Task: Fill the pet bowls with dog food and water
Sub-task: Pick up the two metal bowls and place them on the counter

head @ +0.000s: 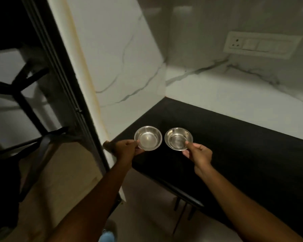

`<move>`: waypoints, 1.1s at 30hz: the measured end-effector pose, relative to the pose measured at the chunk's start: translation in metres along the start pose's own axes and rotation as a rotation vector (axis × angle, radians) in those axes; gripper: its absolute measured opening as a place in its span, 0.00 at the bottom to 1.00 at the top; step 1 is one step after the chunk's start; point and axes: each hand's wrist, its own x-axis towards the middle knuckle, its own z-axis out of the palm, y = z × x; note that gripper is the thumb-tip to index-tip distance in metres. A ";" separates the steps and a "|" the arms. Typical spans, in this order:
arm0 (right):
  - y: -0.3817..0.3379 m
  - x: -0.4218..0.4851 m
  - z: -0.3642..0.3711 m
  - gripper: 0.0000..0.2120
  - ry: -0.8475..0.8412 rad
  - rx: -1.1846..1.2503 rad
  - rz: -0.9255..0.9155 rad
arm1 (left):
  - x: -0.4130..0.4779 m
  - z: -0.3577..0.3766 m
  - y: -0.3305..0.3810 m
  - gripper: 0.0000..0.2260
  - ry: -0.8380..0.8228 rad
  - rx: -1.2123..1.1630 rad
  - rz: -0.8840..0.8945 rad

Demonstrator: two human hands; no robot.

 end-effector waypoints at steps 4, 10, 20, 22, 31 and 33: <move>-0.013 0.029 -0.041 0.12 0.146 0.009 0.006 | 0.014 0.061 -0.020 0.05 -0.116 0.108 -0.115; -0.013 0.063 -0.061 0.10 0.289 -0.015 0.021 | 0.057 0.121 -0.029 0.07 -0.214 0.239 -0.152; 0.007 0.092 -0.040 0.10 0.469 0.033 0.053 | 0.116 0.154 -0.041 0.07 -0.400 0.302 -0.170; 0.009 0.096 -0.033 0.10 0.471 0.024 0.062 | 0.125 0.153 -0.042 0.07 -0.420 0.320 -0.173; 0.022 0.108 -0.005 0.09 0.500 0.002 0.111 | 0.155 0.147 -0.037 0.01 -0.448 0.351 -0.154; 0.024 0.110 -0.003 0.10 0.507 0.016 0.143 | 0.157 0.146 -0.037 0.02 -0.445 0.357 -0.157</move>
